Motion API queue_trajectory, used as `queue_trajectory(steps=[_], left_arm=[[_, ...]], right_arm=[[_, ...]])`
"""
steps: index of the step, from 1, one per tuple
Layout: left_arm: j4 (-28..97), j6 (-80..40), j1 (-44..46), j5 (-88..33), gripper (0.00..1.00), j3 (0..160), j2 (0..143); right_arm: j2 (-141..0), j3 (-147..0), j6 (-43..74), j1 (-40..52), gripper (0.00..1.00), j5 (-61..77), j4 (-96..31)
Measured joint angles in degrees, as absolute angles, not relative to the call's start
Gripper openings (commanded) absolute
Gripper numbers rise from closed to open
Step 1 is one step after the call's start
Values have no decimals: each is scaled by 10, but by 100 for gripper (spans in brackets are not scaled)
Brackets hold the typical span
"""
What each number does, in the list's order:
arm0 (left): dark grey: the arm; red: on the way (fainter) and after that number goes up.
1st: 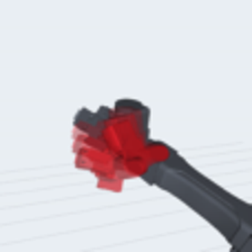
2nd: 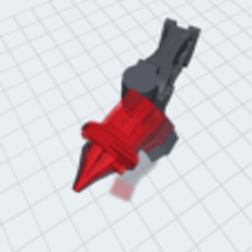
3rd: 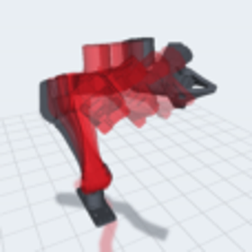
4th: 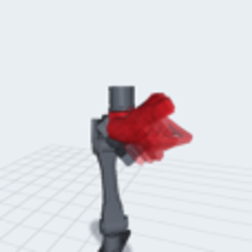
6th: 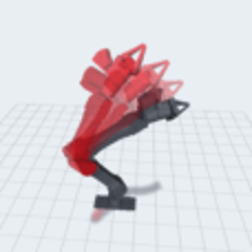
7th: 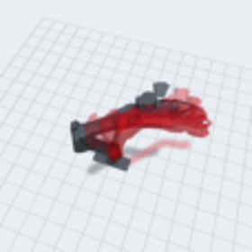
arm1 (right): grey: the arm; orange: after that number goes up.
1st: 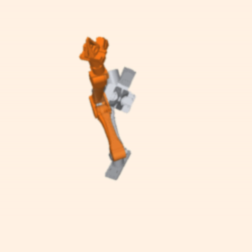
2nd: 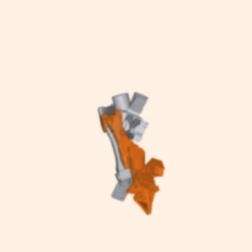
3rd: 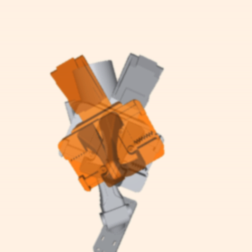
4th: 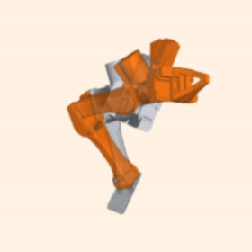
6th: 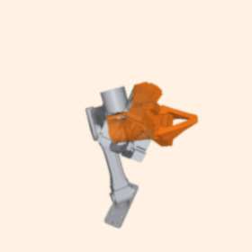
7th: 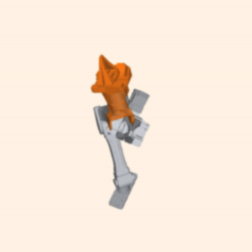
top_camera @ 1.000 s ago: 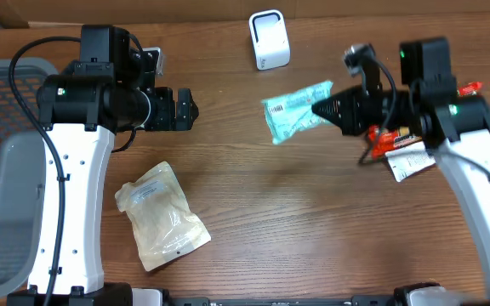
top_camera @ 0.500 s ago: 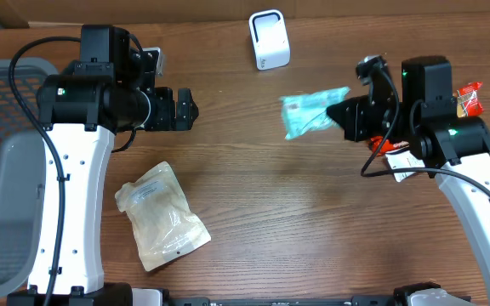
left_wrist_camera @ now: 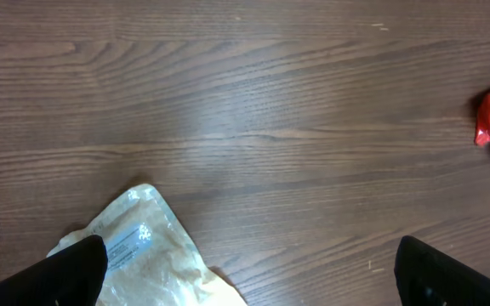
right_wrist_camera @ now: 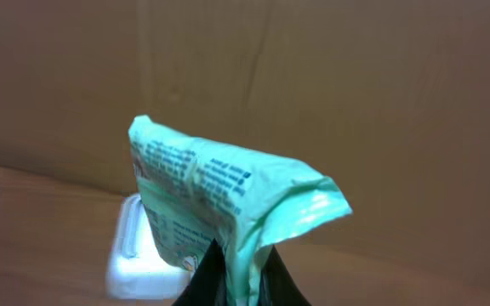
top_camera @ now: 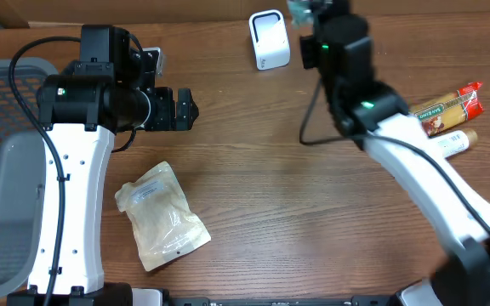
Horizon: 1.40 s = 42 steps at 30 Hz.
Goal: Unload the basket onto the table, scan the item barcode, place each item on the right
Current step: 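Hold the teal wipes against the white scanner face with the right gripper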
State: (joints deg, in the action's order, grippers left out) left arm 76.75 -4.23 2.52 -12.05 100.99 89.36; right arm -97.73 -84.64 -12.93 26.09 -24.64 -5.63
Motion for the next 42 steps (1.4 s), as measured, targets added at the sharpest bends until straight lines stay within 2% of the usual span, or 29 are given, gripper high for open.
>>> queue_trajectory(steps=[11,15,25,34,42], left_arm=[[768,-42,25,-120,100,1010,894],[767,-42,25,-121,100,1011,894],[767,-42,25,-121,100,1011,894],[767,-42,25,-121,100,1011,894],[767,-42,25,-121,100,1011,894]], right_arm=[[-1185,-846,-460,259,4,-298,236],[-1228,-846,-541,259,4,-292,300],[-1256,-846,-619,259,4,-237,333],[-1298,-846,-771,259,4,-213,368],[-1305,-846,-809,259,4,-212,388]])
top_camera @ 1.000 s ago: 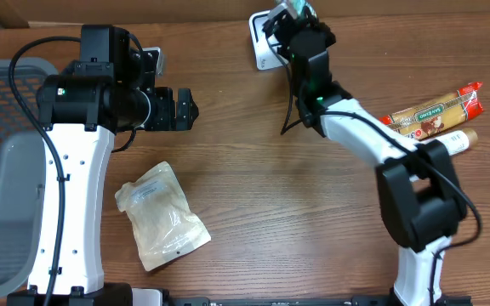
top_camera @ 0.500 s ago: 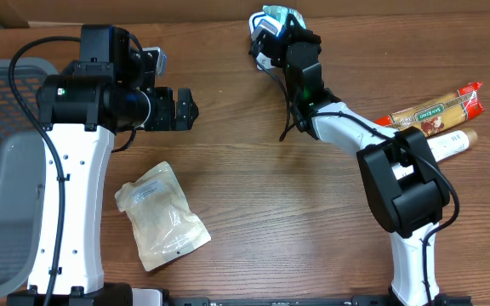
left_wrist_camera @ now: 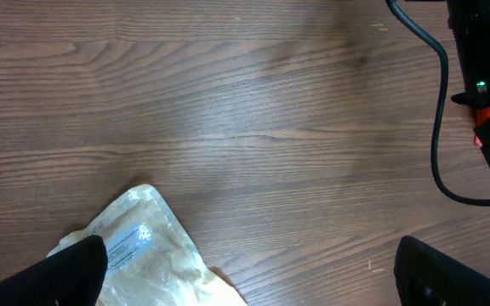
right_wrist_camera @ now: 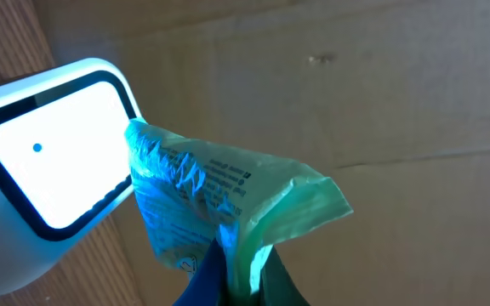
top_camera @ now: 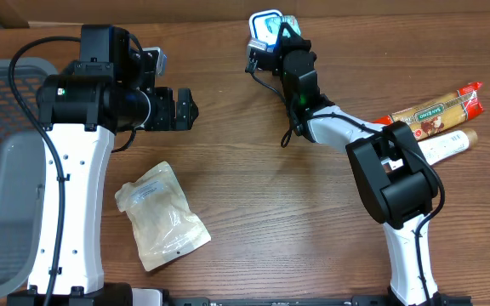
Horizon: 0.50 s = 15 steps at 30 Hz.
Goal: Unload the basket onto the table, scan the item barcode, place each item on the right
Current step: 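Hold the teal wipes against the white scanner face with the right gripper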
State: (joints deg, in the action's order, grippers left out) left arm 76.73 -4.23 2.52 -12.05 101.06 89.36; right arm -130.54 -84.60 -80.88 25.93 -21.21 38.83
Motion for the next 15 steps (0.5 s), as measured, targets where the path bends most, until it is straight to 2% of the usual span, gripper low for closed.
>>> queue_trajectory(steps=[15], left_arm=[[767,-42,25,-121,100,1011,894]], right_arm=[[-1305,-846,-777,284,4,-245,415]])
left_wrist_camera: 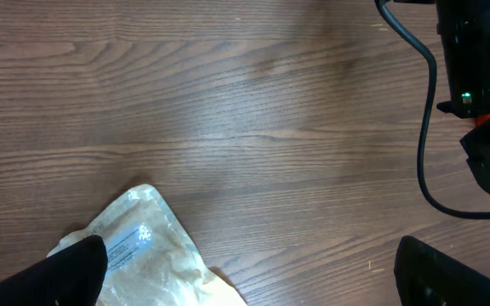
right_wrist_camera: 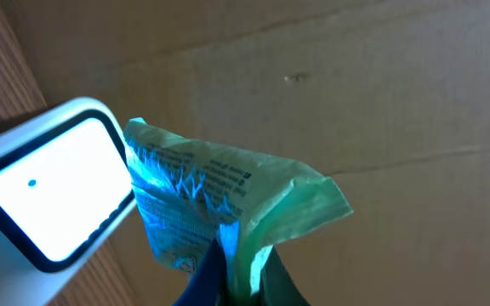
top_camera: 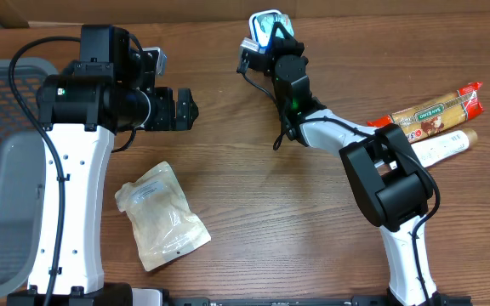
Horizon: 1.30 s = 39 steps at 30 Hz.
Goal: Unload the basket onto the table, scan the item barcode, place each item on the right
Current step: 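Hold the teal wipes against the white scanner face with the right gripper, then carry the teal wipes right and drop them beside the spaghetti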
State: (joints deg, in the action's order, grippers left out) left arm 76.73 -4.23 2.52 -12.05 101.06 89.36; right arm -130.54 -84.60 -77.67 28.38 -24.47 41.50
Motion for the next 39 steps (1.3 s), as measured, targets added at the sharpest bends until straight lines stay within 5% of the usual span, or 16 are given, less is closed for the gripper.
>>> queue_trajectory(steps=[10,24,33,39], left_arm=[[768,-42,25,-121,100,1011,894],[767,-42,25,-121,100,1012,894],[767,-42,25,-121,100,1012,894],[767,-42,25,-121,100,1012,894]], right_arm=[[-1257,-846,-626,285,4,-292,289],[-844,-855,-112,268,4,-112,-305],[-763,-855,75,84,4,72,-589],[-770,-826,107,-88,4,128,-606]])
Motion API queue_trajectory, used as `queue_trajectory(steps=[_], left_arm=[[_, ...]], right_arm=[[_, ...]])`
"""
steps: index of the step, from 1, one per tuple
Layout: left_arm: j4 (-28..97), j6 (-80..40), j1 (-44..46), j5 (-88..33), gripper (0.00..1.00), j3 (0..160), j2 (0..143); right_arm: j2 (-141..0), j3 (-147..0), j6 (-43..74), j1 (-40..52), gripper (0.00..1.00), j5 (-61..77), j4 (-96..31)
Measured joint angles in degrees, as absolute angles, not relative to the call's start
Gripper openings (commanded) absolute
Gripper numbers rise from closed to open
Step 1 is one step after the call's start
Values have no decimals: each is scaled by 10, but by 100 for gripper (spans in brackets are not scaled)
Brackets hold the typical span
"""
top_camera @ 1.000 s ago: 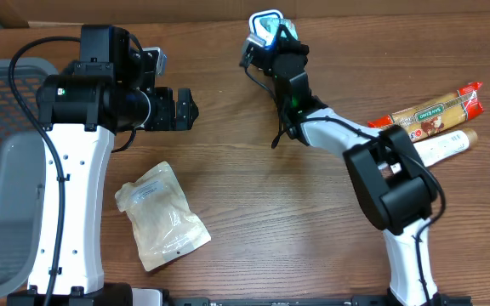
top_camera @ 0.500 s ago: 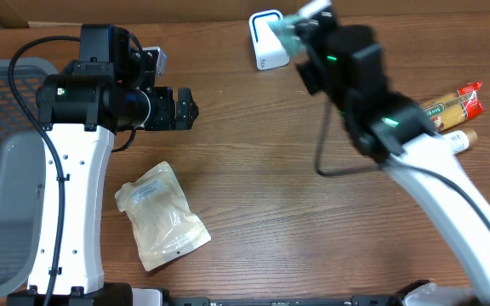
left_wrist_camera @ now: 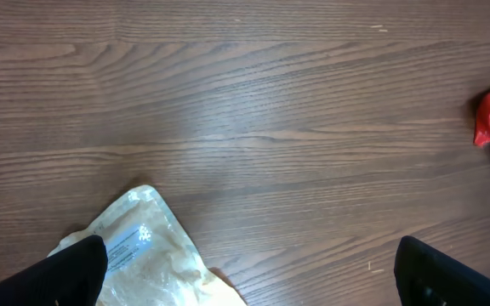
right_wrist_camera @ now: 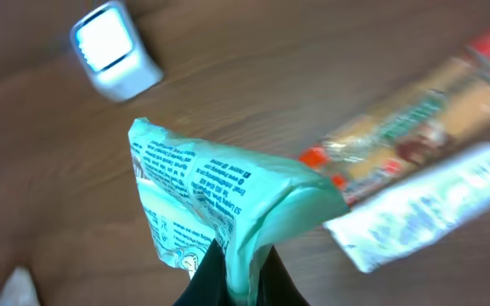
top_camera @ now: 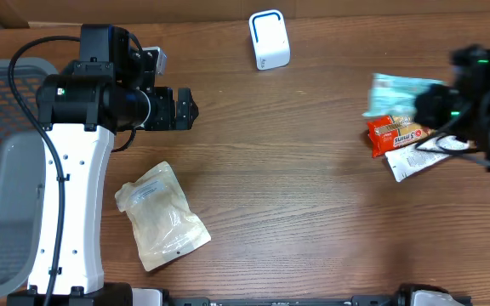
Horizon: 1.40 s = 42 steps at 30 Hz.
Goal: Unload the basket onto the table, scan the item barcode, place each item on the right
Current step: 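Carry the teal wipes right and drop them beside the spaghetti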
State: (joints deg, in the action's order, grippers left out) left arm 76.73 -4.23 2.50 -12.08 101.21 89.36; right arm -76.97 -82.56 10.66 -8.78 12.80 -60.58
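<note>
A mint-green printed packet is pinched from below by my right gripper, which is shut on it. In the overhead view the green packet hangs at the right side of the table, above a red-ended pasta packet, and the right gripper is blurred. The white scanner stands at the back centre, far from the packet; the scanner also shows at the right wrist view's upper left. My left gripper is open above the wood, near a beige pouch.
A grey basket fills the left edge. The beige pouch lies at the front left. Under the green packet lie the pasta packet and a white packet. A cardboard wall runs along the back.
My right gripper, still shut on the green packet, was at the scanner's lit window and is now at the right side above the pasta and white packets. The left arm has not moved.
First my right gripper held the green packet up near the scanner at the back. At the two following moments the packet was right in front of the scanner's lit window. Now it is held over the packets at the right, and the left gripper stayed open throughout.
</note>
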Motion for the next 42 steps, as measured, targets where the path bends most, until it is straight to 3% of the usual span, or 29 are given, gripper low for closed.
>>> queue_trajectory(steps=[6,12,14,15,16,18,26,32,42], left_arm=[[767,-42,25,-121,100,1012,894],[767,-42,25,-121,100,1012,894],[767,-42,25,-121,100,1012,894],[768,-42,25,-121,100,1012,894],[767,-42,25,-121,100,1012,894],[767,-42,25,-121,100,1012,894],[767,-42,25,-121,100,1012,894],[767,-42,25,-121,100,1012,894],[768,-42,25,-121,99,1012,894]], right_arm=[[-805,-729,134,-207,4,162,-510],[-861,-640,143,-258,5,189,-439],[-875,-620,145,-259,13,193,-424],[-878,-613,147,-259,22,196,-420],[-880,-609,150,-258,39,196,-416],[-880,-605,150,-258,49,194,-416],[-881,-606,150,-258,56,158,-461],[-881,-677,148,-257,55,151,-573],[-880,-810,77,-152,69,296,-679]])
